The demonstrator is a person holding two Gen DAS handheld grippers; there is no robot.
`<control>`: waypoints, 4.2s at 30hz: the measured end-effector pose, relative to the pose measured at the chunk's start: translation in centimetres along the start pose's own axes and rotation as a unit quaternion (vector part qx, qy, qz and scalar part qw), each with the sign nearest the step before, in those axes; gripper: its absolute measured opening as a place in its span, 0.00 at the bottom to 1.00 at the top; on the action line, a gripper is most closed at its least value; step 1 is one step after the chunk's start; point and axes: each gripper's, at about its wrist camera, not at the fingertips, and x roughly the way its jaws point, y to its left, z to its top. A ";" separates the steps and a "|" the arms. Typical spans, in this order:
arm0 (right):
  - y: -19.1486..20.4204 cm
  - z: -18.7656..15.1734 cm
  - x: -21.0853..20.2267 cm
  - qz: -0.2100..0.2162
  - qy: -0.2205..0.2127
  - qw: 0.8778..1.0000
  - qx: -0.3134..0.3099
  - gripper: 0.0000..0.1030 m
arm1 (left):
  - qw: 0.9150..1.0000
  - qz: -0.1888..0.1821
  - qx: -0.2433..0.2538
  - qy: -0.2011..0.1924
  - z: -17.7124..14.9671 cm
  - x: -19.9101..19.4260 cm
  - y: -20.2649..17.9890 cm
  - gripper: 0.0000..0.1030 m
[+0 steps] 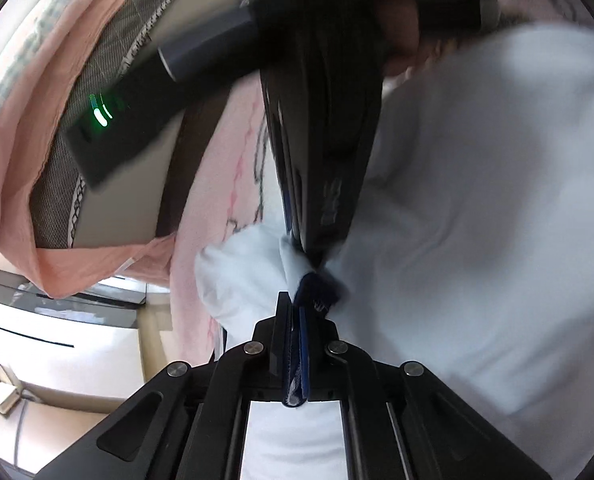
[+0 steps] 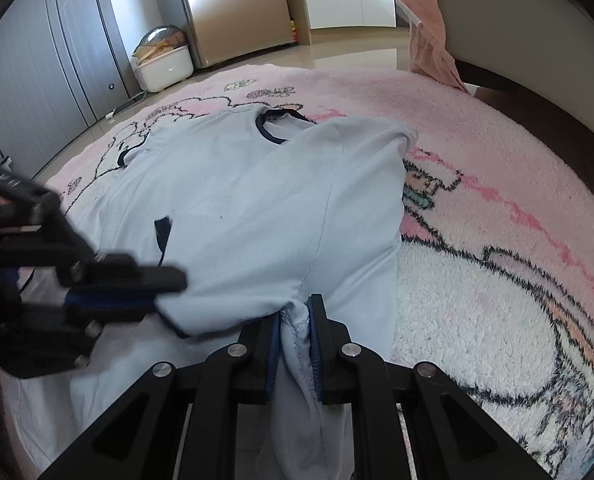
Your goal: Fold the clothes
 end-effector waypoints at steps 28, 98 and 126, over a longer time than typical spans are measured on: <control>-1.9 -1.3 -2.8 0.005 0.021 0.999 0.045 0.21 | 0.991 0.014 -0.119 0.058 -0.8 3.6 9.8 0.05; 4.4 7.3 -16.9 -0.038 -0.072 0.970 0.230 0.79 | 0.836 -0.155 -0.508 0.139 -12.7 -9.0 20.8 0.07; 11.5 -0.6 -19.7 0.054 -0.065 0.927 0.364 1.00 | 0.389 -0.260 -0.873 -0.139 -30.6 -20.4 7.0 0.07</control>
